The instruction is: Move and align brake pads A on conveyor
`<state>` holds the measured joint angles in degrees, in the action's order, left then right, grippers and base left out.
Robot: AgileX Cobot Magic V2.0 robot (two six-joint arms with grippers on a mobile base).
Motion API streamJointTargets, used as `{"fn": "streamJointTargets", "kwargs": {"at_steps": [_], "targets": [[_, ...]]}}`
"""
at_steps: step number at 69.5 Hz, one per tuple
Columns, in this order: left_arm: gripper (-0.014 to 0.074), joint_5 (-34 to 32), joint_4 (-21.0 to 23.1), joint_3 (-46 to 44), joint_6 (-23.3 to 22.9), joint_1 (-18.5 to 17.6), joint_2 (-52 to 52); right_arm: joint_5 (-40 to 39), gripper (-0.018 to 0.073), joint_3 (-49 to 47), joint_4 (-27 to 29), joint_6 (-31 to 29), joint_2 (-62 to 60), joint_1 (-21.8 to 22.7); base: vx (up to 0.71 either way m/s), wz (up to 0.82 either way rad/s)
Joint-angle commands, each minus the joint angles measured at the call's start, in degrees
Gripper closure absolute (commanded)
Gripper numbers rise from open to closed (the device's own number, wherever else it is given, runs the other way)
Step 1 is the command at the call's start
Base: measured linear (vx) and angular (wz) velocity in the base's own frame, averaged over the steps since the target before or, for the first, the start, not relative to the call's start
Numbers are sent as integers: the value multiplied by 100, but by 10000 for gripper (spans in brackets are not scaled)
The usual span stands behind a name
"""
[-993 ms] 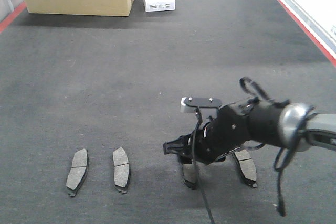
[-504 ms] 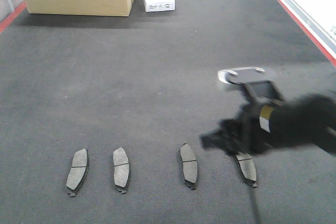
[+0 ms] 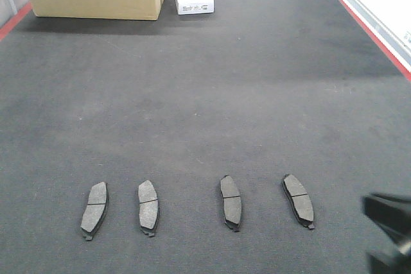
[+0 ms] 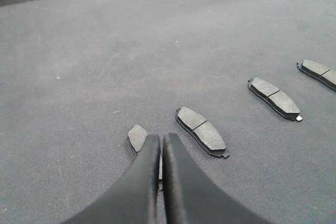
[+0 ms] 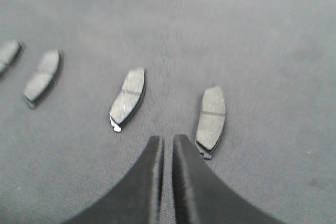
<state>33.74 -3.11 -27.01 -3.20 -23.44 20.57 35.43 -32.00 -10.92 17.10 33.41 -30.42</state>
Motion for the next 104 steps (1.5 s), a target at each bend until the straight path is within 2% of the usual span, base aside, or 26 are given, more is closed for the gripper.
{"fn": "streamJointTargets", "kwargs": {"at_steps": [1, 20, 104], "targets": [[603, -402, -1, -141, -37, -20, 42, -382, 568, 75, -126, -25, -469, 11, 0, 0], [603, -402, -1, -141, -37, -20, 42, -619, 566, 464, -133, -25, -1353, 11, 0, 0], [603, -406, -1, -141, -37, -20, 42, -613, 566, 464, -127, -25, -1360, 11, 0, 0]]}}
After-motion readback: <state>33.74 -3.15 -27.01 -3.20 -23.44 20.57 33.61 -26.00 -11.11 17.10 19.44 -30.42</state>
